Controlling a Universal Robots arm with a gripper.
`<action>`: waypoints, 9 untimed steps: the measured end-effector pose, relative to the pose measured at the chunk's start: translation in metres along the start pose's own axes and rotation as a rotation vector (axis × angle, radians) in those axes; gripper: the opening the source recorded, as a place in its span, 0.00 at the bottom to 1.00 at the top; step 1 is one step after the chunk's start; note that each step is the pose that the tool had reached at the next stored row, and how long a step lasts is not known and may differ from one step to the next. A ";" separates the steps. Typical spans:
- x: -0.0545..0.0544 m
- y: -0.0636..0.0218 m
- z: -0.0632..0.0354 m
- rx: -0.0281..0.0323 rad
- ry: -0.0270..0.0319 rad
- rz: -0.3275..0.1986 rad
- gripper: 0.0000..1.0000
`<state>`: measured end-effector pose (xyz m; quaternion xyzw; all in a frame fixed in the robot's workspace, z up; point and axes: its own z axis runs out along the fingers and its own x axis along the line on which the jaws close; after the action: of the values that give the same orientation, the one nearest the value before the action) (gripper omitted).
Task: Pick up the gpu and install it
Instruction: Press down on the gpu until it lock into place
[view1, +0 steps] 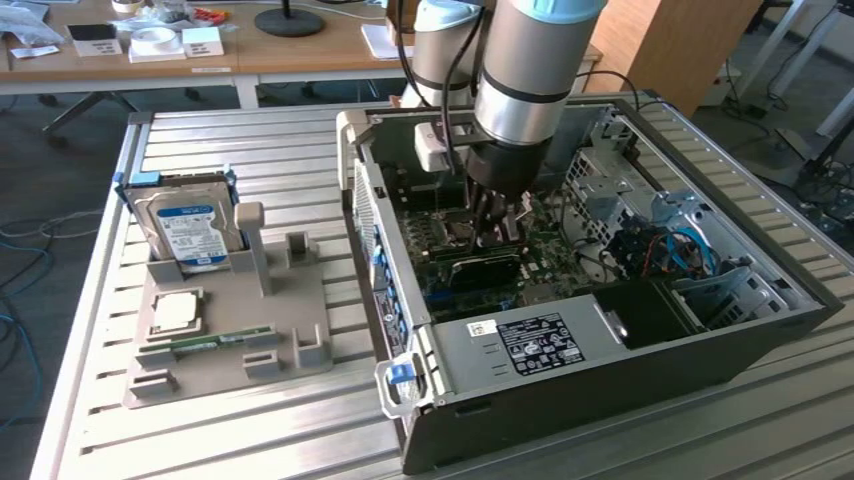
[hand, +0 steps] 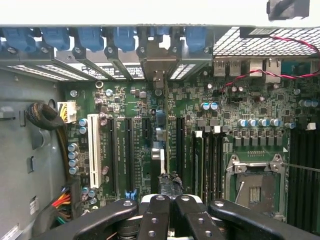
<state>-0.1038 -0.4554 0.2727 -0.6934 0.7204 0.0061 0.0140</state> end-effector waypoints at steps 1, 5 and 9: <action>0.000 0.0000 0.0008 0.0000 0.0000 0.000 0.11; 0.000 0.0000 0.0010 -0.0001 0.0002 0.000 0.11; 0.000 0.0012 0.0014 0.0001 -0.0001 0.000 0.11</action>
<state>-0.1049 -0.4553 0.2713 -0.6934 0.7203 0.0061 0.0141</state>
